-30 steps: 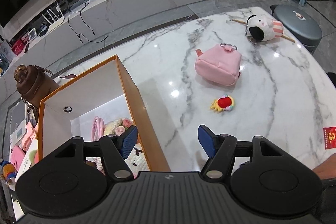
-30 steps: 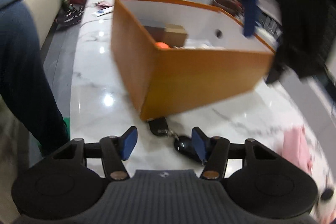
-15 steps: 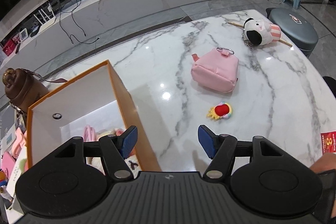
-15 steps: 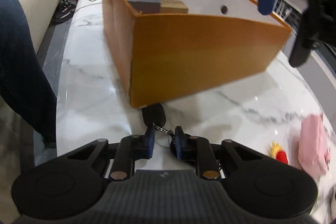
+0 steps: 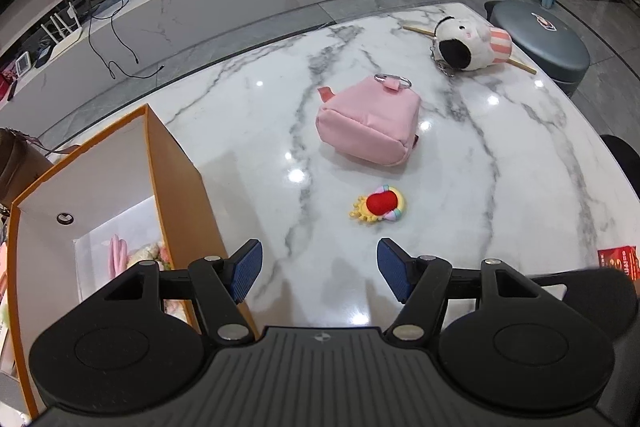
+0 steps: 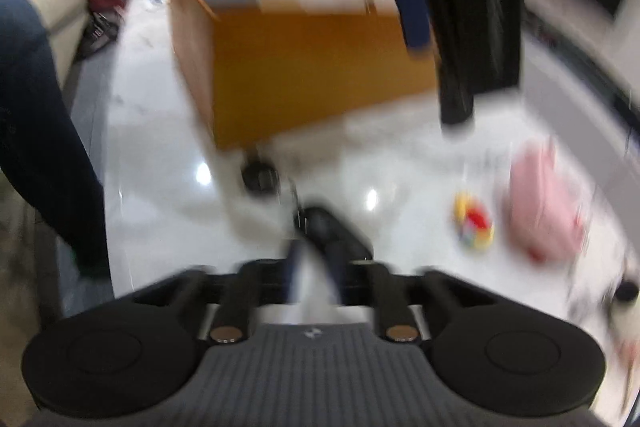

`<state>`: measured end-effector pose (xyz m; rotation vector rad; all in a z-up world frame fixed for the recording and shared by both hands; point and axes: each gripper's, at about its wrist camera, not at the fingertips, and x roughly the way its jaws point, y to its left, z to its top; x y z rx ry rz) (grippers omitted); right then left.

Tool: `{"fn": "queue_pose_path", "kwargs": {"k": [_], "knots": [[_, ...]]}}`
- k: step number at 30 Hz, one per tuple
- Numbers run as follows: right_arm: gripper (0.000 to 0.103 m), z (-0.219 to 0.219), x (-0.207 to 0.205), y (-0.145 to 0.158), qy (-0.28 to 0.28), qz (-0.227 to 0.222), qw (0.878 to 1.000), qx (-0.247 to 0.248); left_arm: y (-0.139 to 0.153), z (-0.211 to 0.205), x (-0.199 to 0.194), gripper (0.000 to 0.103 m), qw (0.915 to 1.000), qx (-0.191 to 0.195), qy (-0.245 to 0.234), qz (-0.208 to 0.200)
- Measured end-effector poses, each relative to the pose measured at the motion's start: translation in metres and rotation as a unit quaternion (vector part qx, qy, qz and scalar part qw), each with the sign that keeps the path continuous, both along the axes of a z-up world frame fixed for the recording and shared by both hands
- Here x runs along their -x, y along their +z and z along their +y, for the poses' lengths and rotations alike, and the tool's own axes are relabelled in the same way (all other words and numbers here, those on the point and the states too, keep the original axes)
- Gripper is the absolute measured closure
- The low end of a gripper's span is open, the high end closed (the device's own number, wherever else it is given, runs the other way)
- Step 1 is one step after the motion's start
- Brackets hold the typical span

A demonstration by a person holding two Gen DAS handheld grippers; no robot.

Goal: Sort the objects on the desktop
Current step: 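Move left tool toward red heart toy while right tool grasps black car key, then grasp red heart toy with left tool while right tool holds black car key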

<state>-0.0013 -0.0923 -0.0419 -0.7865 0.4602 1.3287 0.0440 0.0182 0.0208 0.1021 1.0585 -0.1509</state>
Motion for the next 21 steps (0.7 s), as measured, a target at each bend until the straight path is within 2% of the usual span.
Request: {"fn": "queue_pose_path", "kwargs": {"k": [3,4,6,8,12,14,18,21], "knots": [[0.049,0.015,0.018,-0.004,0.049,-0.052,0.997,0.0,0.004,0.004,-0.001,0.028,1.0,0.001,0.006,-0.003],[0.06,0.021,0.022,-0.008,0.061,-0.072,0.996,0.005,0.005,0.006,-0.002,0.028,1.0,0.001,0.009,-0.004],[0.072,0.034,0.029,-0.02,0.074,-0.116,0.99,0.041,0.006,0.01,-0.003,0.028,0.9999,0.001,0.012,-0.003],[0.079,0.042,0.034,-0.031,0.088,-0.139,0.984,0.066,0.007,0.013,-0.003,0.028,0.9999,-0.001,0.014,-0.003],[0.082,0.048,0.039,-0.038,0.101,-0.145,0.982,0.067,0.008,0.016,-0.002,0.028,0.9999,0.0,0.013,-0.003],[0.099,0.049,0.038,-0.037,0.102,-0.133,0.983,0.073,0.007,0.016,-0.002,0.028,0.9999,0.002,0.014,-0.001],[0.1,0.049,0.026,-0.024,0.068,-0.065,0.992,0.085,0.004,0.014,0.001,0.028,1.0,0.0,0.008,0.003],[0.1,0.043,0.022,-0.02,0.045,-0.048,0.993,0.096,0.0,0.009,0.003,0.028,1.0,-0.004,0.003,0.007]]}}
